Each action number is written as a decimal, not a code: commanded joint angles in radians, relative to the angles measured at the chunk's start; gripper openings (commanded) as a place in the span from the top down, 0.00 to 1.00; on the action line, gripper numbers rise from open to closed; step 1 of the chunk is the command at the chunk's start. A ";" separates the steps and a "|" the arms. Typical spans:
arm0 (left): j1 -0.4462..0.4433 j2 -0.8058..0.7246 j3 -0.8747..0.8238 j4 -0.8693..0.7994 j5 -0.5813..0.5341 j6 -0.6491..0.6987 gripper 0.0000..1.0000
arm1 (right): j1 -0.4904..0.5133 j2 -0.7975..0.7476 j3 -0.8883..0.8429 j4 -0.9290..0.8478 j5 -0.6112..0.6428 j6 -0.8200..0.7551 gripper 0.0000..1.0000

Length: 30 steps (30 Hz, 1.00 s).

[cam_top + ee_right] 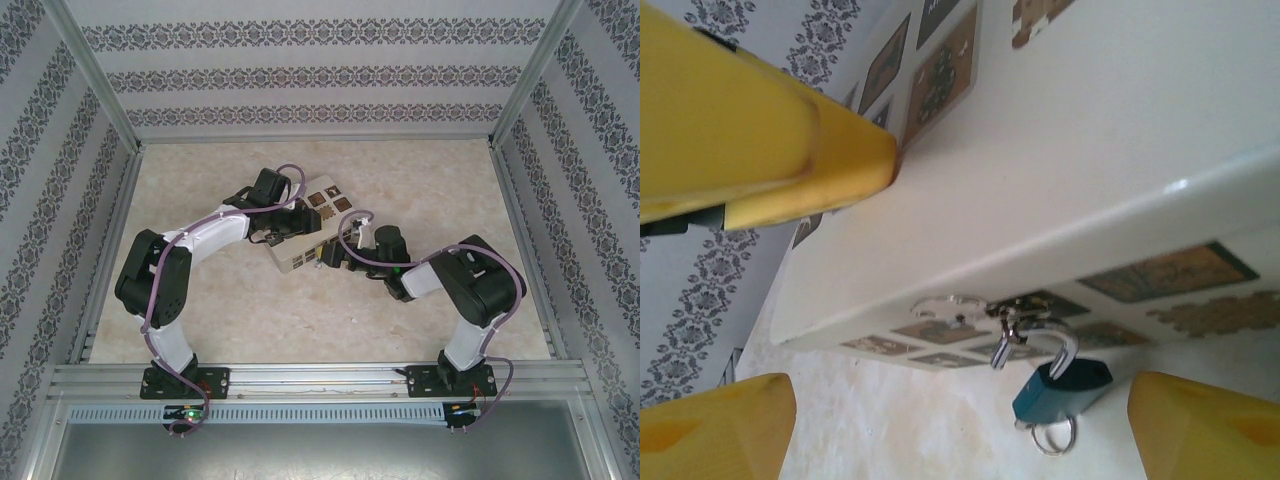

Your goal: Unlock the padlock with the key

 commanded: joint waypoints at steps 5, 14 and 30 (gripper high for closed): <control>-0.016 0.015 -0.041 -0.032 -0.006 -0.005 0.54 | 0.012 0.061 0.057 0.060 -0.019 -0.036 0.16; -0.022 0.011 -0.057 -0.015 -0.004 -0.018 0.54 | 0.023 0.113 0.106 0.080 -0.065 -0.013 0.18; -0.025 0.013 -0.066 0.000 0.000 -0.028 0.54 | 0.025 0.190 0.083 0.274 -0.139 0.018 0.23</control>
